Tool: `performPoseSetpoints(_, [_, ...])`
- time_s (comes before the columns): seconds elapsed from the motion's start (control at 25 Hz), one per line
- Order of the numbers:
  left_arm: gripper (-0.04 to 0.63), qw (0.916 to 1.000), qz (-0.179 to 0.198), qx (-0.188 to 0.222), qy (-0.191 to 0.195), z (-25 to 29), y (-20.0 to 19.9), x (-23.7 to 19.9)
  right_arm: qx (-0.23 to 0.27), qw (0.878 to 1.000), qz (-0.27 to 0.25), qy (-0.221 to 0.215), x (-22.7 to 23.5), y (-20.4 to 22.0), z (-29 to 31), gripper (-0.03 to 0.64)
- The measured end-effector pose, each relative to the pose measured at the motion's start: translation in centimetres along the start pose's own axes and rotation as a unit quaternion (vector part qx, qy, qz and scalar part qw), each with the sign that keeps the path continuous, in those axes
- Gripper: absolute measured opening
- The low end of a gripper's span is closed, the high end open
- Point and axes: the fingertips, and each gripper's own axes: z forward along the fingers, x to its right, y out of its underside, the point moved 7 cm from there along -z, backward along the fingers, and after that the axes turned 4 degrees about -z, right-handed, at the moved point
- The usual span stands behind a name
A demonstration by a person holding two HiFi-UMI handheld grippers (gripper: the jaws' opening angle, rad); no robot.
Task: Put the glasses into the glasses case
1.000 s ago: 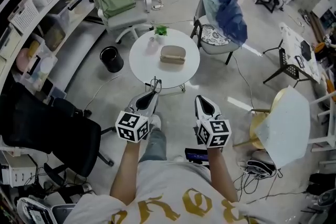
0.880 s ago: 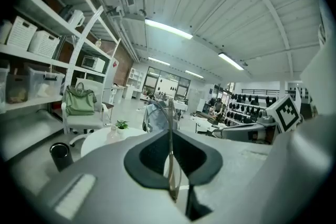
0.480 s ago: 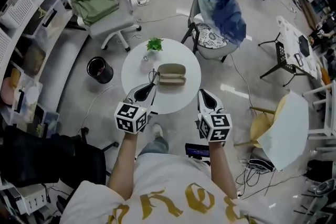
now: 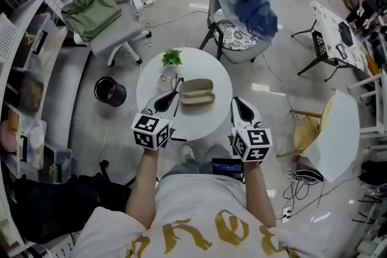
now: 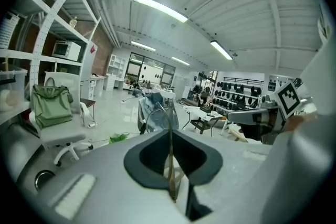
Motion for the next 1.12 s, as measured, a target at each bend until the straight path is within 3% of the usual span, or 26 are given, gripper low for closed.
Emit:
performPoseSetpoints(0.28, [0.017, 0.9995, 0.005, -0.021, 0.022, 2.1, 0.5, 0.3, -0.013, 1.0, 0.009, 0.0, 0.3, 1.0, 0.5, 0.023])
performPoseSetpoints(1.12, [0.017, 0.9953, -0.001, -0.091, 0.034, 8.2, 3.4, -1.3, -0.066, 0.997, 0.042, -0.01, 4.0, 4.2, 5.2, 0.023])
